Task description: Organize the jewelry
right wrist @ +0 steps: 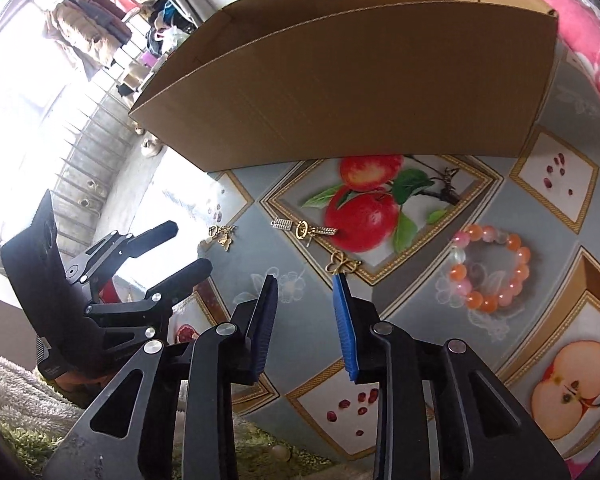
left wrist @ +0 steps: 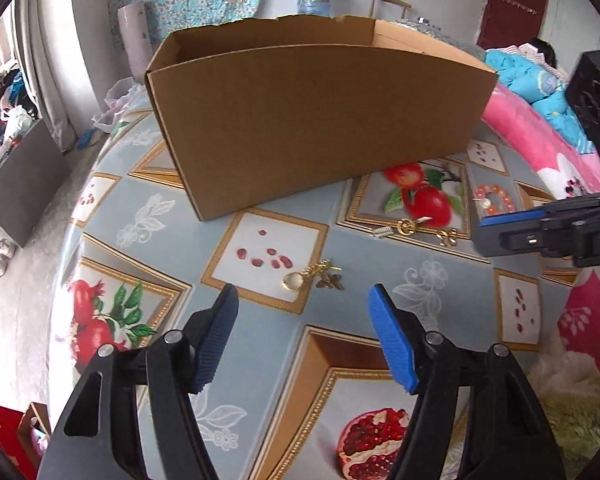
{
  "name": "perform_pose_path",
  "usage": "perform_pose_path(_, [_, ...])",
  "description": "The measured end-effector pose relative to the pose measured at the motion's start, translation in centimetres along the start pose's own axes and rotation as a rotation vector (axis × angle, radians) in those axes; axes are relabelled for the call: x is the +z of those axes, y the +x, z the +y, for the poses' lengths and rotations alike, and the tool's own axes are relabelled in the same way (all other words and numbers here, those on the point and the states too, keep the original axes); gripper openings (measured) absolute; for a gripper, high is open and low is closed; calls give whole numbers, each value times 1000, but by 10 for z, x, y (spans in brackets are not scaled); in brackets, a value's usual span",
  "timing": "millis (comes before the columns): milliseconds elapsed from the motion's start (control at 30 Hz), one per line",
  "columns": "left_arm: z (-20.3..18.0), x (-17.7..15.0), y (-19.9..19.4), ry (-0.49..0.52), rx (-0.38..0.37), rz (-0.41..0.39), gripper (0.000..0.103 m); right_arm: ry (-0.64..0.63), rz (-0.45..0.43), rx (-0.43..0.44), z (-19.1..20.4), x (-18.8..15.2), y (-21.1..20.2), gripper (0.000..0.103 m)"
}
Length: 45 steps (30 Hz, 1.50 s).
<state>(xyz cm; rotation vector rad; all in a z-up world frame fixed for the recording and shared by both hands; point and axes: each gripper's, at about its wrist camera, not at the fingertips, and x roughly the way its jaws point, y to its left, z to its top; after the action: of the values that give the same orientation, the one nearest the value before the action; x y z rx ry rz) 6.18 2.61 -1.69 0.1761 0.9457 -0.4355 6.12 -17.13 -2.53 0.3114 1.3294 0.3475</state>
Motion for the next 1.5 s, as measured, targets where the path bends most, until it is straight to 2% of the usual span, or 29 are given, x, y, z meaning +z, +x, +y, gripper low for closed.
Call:
perform_pose_path(100, [-2, -1, -1, 1, -35, -10, 63, -21, 16, -39, 5, 4, 5, 24])
perform_pose_path(200, [-4, 0, 0, 13, -39, -16, 59, -32, 20, -114, 6, 7, 8, 22])
perform_pose_path(433, [2, 2, 2, 4, -68, -21, 53, -66, 22, -218, 4, 8, 7, 23])
perform_pose_path(600, [5, 3, -2, 3, -84, -30, 45, -56, 33, -226, 7, 9, 14, 23])
perform_pose_path(833, [0, 4, 5, -2, -171, -4, 32, -48, 26, -229, 10, -4, 27, 23])
perform_pose_path(1033, [-1, 8, 18, -15, -130, 36, 20, -40, 15, -227, 10, -5, 32, 23])
perform_pose_path(1133, [0, 9, 20, -15, -123, 35, 19, -36, 10, -223, 9, -7, 31, 23])
perform_pose_path(1500, [-11, 11, 24, 80, -58, 28, 15, -25, 12, -224, 1, -8, 25, 23])
